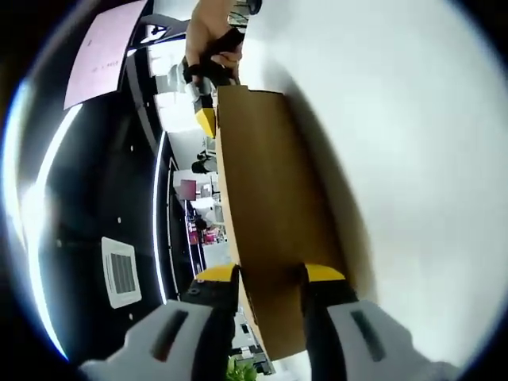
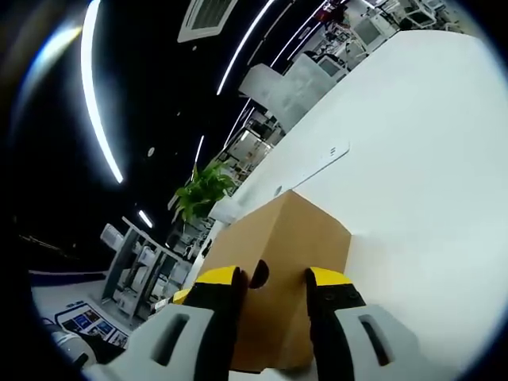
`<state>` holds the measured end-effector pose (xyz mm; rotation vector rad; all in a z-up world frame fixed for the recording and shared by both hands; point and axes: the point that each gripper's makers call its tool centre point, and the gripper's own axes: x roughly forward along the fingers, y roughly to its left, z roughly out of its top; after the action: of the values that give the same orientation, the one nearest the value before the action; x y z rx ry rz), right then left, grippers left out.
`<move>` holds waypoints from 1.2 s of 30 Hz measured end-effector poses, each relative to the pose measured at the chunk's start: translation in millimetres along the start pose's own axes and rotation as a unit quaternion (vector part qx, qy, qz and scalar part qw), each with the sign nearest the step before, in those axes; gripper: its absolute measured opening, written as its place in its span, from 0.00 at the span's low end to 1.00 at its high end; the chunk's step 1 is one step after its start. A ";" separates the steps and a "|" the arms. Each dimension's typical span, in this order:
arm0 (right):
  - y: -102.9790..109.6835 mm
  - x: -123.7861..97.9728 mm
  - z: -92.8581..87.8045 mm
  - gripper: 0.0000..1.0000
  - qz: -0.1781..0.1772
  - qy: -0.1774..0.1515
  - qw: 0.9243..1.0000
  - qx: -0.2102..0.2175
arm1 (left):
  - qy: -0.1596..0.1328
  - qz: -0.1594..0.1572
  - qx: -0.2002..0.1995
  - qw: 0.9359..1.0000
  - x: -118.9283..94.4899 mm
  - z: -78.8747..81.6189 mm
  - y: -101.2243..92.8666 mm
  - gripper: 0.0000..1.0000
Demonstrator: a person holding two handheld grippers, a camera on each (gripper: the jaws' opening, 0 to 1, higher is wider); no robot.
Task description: Operate the shoe box by opening the lid, removing the specified soft item, and placing it in the target area until the item is outside and the box remains undamaged.
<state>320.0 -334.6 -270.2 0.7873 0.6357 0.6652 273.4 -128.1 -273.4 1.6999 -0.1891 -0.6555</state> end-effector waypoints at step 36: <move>60.0 -33.2 11.8 0.42 -0.026 -0.047 0.963 -0.266 | -0.011 0.005 -0.015 1.000 -4.2 -7.6 -1.2 0.30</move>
<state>290.2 -332.1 -207.4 0.2977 0.3617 0.7033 273.6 -119.3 -272.5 1.6631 -0.2028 -0.6663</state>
